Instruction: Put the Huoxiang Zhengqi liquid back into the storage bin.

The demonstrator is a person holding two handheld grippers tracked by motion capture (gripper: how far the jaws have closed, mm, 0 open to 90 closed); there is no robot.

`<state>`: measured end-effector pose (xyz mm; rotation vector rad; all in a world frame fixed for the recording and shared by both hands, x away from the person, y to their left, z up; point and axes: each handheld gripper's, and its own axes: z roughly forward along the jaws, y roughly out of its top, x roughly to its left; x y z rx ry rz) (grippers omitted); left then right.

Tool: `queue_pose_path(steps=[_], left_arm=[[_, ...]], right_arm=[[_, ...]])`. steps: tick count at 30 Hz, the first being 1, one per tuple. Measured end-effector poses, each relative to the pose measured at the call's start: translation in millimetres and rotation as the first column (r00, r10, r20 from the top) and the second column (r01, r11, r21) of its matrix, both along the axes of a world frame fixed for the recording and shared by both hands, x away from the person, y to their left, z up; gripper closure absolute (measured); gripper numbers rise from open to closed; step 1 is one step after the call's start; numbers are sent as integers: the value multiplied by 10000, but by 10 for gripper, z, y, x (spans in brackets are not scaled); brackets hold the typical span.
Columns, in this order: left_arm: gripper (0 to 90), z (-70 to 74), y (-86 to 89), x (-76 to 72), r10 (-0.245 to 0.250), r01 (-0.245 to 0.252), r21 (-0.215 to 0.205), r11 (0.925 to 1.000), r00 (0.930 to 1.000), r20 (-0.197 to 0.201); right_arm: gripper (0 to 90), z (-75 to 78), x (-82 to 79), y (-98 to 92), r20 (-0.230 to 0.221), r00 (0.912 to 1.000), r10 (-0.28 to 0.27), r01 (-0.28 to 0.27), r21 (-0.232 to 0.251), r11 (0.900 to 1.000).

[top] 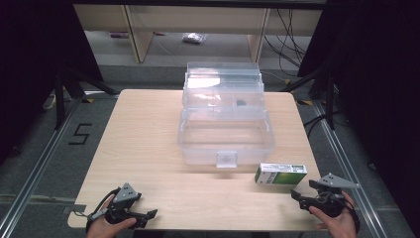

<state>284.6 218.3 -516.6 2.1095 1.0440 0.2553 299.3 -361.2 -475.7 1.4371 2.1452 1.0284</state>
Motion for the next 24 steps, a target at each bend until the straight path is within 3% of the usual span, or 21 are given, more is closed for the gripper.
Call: queue_pose_path(steps=[1, 3, 4, 8, 9, 10, 11, 12, 13, 14, 17, 18, 19, 20, 21, 23, 24], left_arm=[[149, 1, 0, -1, -14, 14, 13, 10000, 10000, -15], [149, 15, 26, 6, -281, 282, 377, 9989, 9996, -40], [149, 15, 25, 5, -272, 274, 371, 9989, 9996, -38], [149, 12, 18, 2, -210, 210, 296, 9993, 9998, -20], [149, 2, -2, -3, -26, 26, 37, 10000, 10000, -4], [149, 14, 25, 7, -271, 273, 378, 9989, 9996, -53], [149, 14, 25, 7, -271, 273, 378, 9989, 9996, -53], [149, 1, 3, 0, -49, 49, 90, 9999, 10000, -20], [149, 1, 3, 0, -49, 49, 90, 9999, 10000, -20], [149, 7, 12, 2, -153, 154, 225, 9996, 9999, -26], [149, 4, 9, 6, -67, 67, 269, 9996, 10000, -18], [149, 12, 21, 5, -250, 252, 351, 9991, 9997, -58], [148, 12, 21, 5, -250, 252, 351, 9991, 9997, -58], [149, -1, 12, 12, -96, 96, 300, 9995, 10000, -11], [149, -1, 12, 13, -145, 146, 325, 9994, 9999, -24], [149, -2, 10, 12, -148, 149, 317, 9994, 9999, -7], [148, 0, 9, 10, -106, 106, 286, 9995, 9999, -6]], right_arm=[[184, 24, 21, -22, 206, 9995, 254, -247, -353, 9991], [182, 51, 21, -6, 35, 9997, 231, -230, -221, 9995], [181, 72, 43, -30, 315, 9985, 449, -430, -592, 9973], [172, 133, 71, -26, 148, 9985, 536, -526, -591, 9969], [171, 201, 99, -24, 175, 9965, 812, -794, -846, 9932], [170, 230, 98, -1, -122, 9971, 756, -763, -704, 9946], [170, 230, 98, -1, -122, 9971, 756, -763, -704, 9946], [169, 292, 140, -15, 28, 9935, 1134, -1123, -1191, 9865], [169, 292, 140, -15, 28, 9935, 1134, -1123, -1191, 9865], [169, 390, 167, 8, -373, 9925, 1161, -1199, -1272, 9846], [167, 445, 201, 19, -476, 9889, 1409, -1464, -1422, 9790], [167, 521, 257, 46, -607, 9832, 1722, -1802, -1722, 9684], [167, 521, 257, 46, -607, 9832, 1722, -1802, -1722, 9684], [164, 604, 315, 74, -647, 9727, 2230, -2317, -2069, 9505], [167, 630, 332, 84, -740, 9684, 2381, -2485, -2080, 9460], [166, 635, 356, 111, -567, 9682, 2435, -2500, -2018, 9470], [166, 706, 405, 139, -759, 9610, 2661, -2763, -2137, 9370]])
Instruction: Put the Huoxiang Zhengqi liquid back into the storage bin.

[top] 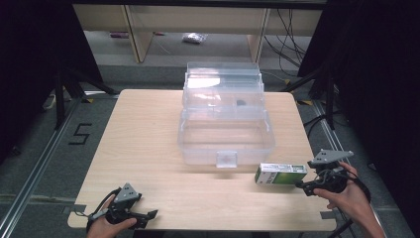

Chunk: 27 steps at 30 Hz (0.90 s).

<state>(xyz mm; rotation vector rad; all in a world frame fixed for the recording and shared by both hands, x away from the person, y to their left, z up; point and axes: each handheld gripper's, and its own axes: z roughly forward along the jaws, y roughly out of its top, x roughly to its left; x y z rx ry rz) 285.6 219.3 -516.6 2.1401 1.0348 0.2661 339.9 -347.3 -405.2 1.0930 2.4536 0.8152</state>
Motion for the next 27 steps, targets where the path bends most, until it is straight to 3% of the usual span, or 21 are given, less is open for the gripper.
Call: queue_pose_path(steps=[6, 11, 12, 13, 14, 17, 19, 21, 27], left_arm=[[149, 0, 0, 1, -41, 41, 0, 10000, 10000, 9], [149, -1, 1, 2, -49, 49, -10, 10000, 10000, 2], [149, -3, -4, 0, -31, 31, -80, 10000, 10000, 1], [149, -3, -11, -4, -15, 15, -200, 9998, 10000, 7], [149, -5, -15, -7, -7, 7, -288, 9996, 10000, -1], [149, -4, -11, -6, 11, -11, -257, 9997, 10000, -20], [149, -1, 1, 1, -6, 6, -8, 10000, 10000, -22], [148, -3, -4, -2, -25, 25, -95, 10000, 10000, 10], [149, -2, 0, 3, -70, 70, -20, 10000, 10000, 7]], right_arm=[[173, 143, 153, 83, -162, 9970, 756, -767, -867, 9933], [166, 192, 328, 170, -295, 9926, 1179, -1203, -1026, 9874], [170, 209, 361, 180, -619, 9882, 1401, -1462, -1095, 9832], [173, 216, 398, 181, -628, 9845, 1640, -1704, -1171, 9784], [170, 208, 419, 223, -863, 9852, 1481, -1570, -1074, 9817], [174, 194, 519, 260, -1001, 9763, 1919, -2042, -1321, 9700], [178, 190, 560, 305, -1290, 9722, 1952, -2128, -1407, 9669], [182, 180, 612, 343, -1412, 9686, 2045, -2257, -1556, 9617], [203, 106, 701, 454, -1959, 9456, 2598, -2923, -1602, 9428]])
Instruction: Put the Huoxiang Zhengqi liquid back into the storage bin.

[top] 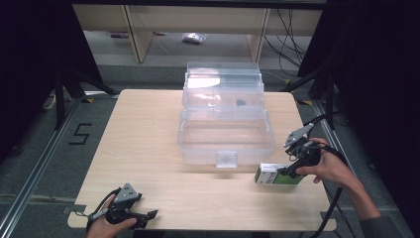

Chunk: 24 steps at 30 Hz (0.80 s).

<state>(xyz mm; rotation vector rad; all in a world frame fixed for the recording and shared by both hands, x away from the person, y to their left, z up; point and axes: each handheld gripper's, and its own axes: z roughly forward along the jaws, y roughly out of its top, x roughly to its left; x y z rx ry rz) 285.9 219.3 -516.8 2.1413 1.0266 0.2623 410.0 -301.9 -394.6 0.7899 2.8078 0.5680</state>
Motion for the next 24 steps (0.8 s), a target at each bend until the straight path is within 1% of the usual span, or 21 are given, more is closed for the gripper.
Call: queue_pose_path(steps=[1, 2, 3, 6, 7, 8, 11, 12, 13, 14, 15, 16, 17, 18, 19, 20, 21, 22, 23, 24], left_arm=[[149, 0, 2, 2, 6, -6, 28, 10000, 10000, -12], [149, 0, 2, 2, 6, -6, 28, 10000, 10000, -12], [149, 1, 3, 0, 26, -26, -1, 10000, 10000, -28], [149, 1, 0, -1, -8, 8, 17, 10000, 10000, -14], [149, 1, -1, -2, 2, -2, 14, 10000, 10000, -8], [149, 1, 0, 0, 12, -12, 39, 10000, 10000, -20], [149, 0, 2, -2, 14, -14, -4, 10000, 10000, -16], [149, 0, 2, -2, 14, -14, -4, 10000, 10000, -16], [149, -7, -3, -2, 20, -19, -90, 10000, 10000, 39], [149, -7, -4, -1, 7, -7, -54, 10000, 10000, 34], [148, -12, -8, -2, 74, -74, -86, 9999, 10000, 17], [149, -12, -8, -2, 74, -74, -86, 9999, 10000, 17], [149, -11, -10, -7, 107, -106, -160, 9998, 9999, 26], [149, -11, -10, -7, 107, -106, -160, 9998, 9999, 26], [149, -8, -8, -7, 97, -97, -75, 9999, 10000, 14], [149, -14, -8, -2, 92, -92, -91, 9999, 9999, 40], [149, -14, -8, -2, 92, -92, -91, 9999, 9999, 40], [149, -13, -8, -2, 87, -87, -94, 9999, 10000, 1], [149, -13, -7, 0, 88, -89, -68, 9999, 10000, -9], [149, -13, -7, 0, 88, -89, -68, 9999, 10000, -9]], right_arm=[[210, -15, 9, 17, -45, 9999, 120, -120, -148, 9998], [210, -15, 9, 17, -45, 9999, 120, -120, -148, 9998], [228, -46, 17, 49, -277, 9993, 264, -273, -301, 9992], [250, -84, 33, 83, -442, 9982, 407, -433, -596, 9973], [254, -100, 35, 95, -530, 9978, 399, -436, -702, 9966], [253, -115, 45, 103, -521, 9979, 396, -440, -855, 9954], [264, -153, 61, 127, -698, 9963, 506, -581, -1108, 9921], [264, -153, 61, 127, -698, 9963, 506, -581, -1108, 9921], [275, -176, 54, 153, -870, 9952, 454, -563, -1268, 9903], [279, -185, 69, 156, -830, 9946, 625, -732, -1330, 9884], [287, -193, 74, 168, -863, 9940, 678, -795, -1406, 9869], [287, -193, 74, 168, -863, 9940, 678, -795, -1406, 9869], [298, -215, 72, 194, -1047, 9927, 590, -749, -1542, 9852], [298, -215, 72, 194, -1047, 9927, 590, -749, -1542, 9852], [326, -242, 89, 205, -1105, 9910, 750, -938, -1760, 9799], [333, -252, 87, 215, -1189, 9903, 716, -932, -1881, 9777], [348, -263, 94, 219, -1193, 9894, 826, -1042, -1876, 9767], [365, -272, 96, 232, -1296, 9883, 809, -1056, -1968, 9747], [367, -278, 113, 235, -1329, 9860, 1005, -1262, -2017, 9713], [367, -278, 113, 235, -1329, 9860, 1005, -1262, -2017, 9713]])
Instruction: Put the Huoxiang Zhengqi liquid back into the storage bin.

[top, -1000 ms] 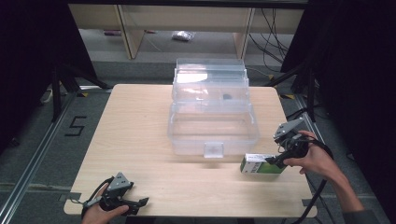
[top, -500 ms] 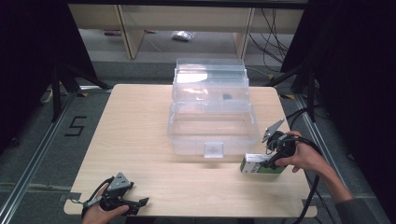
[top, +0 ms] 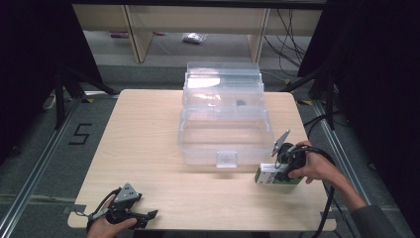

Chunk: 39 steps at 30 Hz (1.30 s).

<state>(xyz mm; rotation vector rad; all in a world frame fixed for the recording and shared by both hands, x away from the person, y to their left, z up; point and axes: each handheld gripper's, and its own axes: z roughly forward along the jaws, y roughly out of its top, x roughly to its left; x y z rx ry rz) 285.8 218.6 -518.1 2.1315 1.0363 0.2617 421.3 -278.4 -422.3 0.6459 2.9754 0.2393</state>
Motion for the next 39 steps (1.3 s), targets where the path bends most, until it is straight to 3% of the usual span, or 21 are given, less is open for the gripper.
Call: queue_pose_path(steps=[1, 4, 6, 14, 16, 20, 22, 28, 31, 39], left_arm=[[149, -3, 0, 0, -24, 24, -19, 10000, 10000, 25], [149, -6, -3, 0, -40, 41, -46, 10000, 10000, 73], [148, 0, -2, -1, -4, 4, -12, 10000, 10000, -3], [149, 2, -2, -2, -65, 65, 33, 10000, 10000, 11], [148, -3, -13, -9, -2, 2, -44, 10000, 10000, 22], [149, 0, -7, -7, 32, -32, -34, 10000, 10000, -5], [149, -1, -5, -8, -15, 15, -11, 10000, 10000, 47], [149, -1, -6, -7, 5, -5, -28, 10000, 10000, 20], [148, 5, -1, -6, -70, 70, -14, 10000, 10000, -55], [149, -3, -4, 0, 18, -18, -48, 10000, 10000, 15]], right_arm=[[374, -8, -5, 11, 10, 9999, -146, 146, -77, 9999], [420, -49, 5, 26, -107, 9996, 259, -263, -314, 9992], [425, -50, -3, 28, -91, 9999, 143, -146, -369, 9992], [507, -82, 3, 46, -447, 9978, 487, -513, -593, 9969], [540, -87, 3, 52, -389, 9982, 456, -490, -917, 9946], [571, -78, 4, 68, -450, 9959, 788, -831, -1041, 9911], [631, -61, 8, 91, -517, 9928, 1085, -1143, -1258, 9855], [646, -43, 30, 115, -643, 9891, 1326, -1412, -1565, 9775], [646, 22, 10, 130, -391, 9897, 1380, -1421, -1385, 9801], [646, 260, -42, 184, -346, 9881, 1500, -1531, -1160, 9814]])
